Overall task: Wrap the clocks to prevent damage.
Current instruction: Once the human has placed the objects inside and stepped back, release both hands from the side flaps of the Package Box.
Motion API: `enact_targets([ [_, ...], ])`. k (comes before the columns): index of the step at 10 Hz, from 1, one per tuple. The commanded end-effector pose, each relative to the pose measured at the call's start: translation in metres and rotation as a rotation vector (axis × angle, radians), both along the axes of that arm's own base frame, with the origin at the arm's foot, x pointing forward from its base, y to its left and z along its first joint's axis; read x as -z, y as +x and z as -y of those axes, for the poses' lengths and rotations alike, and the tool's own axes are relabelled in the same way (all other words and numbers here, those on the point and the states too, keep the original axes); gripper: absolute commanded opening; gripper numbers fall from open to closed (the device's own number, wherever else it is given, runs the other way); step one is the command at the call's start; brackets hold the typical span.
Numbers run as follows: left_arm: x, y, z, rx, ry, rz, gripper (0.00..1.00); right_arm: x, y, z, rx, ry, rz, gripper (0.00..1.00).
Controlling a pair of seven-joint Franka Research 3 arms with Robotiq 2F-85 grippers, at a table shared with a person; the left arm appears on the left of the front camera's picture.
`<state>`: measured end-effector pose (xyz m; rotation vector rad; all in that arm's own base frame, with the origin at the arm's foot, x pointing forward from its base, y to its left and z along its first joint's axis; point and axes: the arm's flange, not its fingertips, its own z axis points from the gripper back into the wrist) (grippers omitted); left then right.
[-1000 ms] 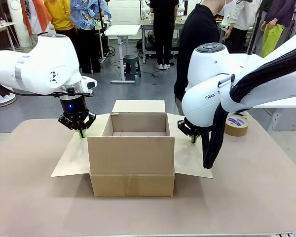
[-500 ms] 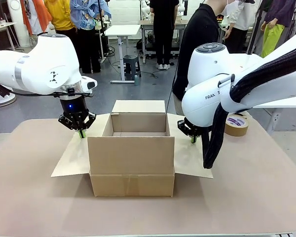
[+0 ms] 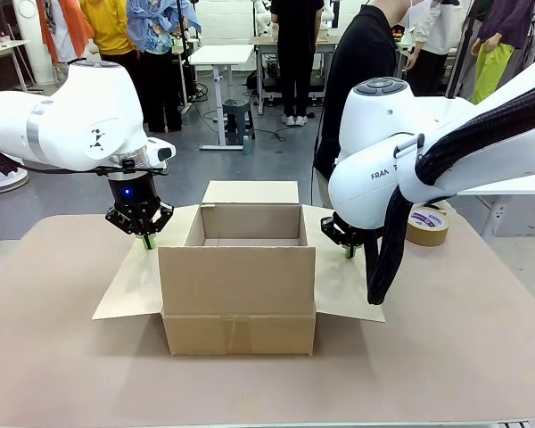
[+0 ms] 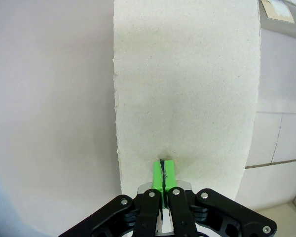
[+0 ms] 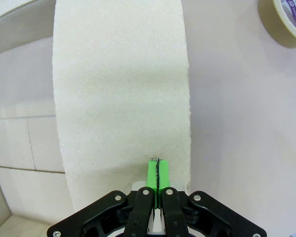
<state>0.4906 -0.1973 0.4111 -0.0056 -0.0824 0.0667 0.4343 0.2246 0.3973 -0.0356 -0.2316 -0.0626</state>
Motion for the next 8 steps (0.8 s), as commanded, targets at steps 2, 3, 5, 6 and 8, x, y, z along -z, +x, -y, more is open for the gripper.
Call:
enact_targets([
  [2,0.0013,0.0002,0.0000,-0.006,0.000,-0.002,0.00,0.0002,0.0002,0.0003,0.001,0.000,0.000,0.01],
  [3,0.0013,0.0002,0.0000,-0.006,0.000,-0.002,0.00,0.0002,0.0002,0.0003,0.001,0.000,0.000,0.01],
  [5,0.0013,0.0002,0.0000,-0.006,0.000,-0.002,0.00,0.0002,0.0002,0.0003,0.001,0.000,0.000,0.01],
  [6,0.0013,0.0002,0.0000,-0.006,0.000,-0.002,0.00,0.0002,0.0002,0.0003,0.001,0.000,0.000,0.01],
  [8,0.0013,0.0002,0.0000,-0.006,0.000,-0.002,0.00,0.0002,0.0002,0.0003,0.001,0.000,0.000,0.01],
])
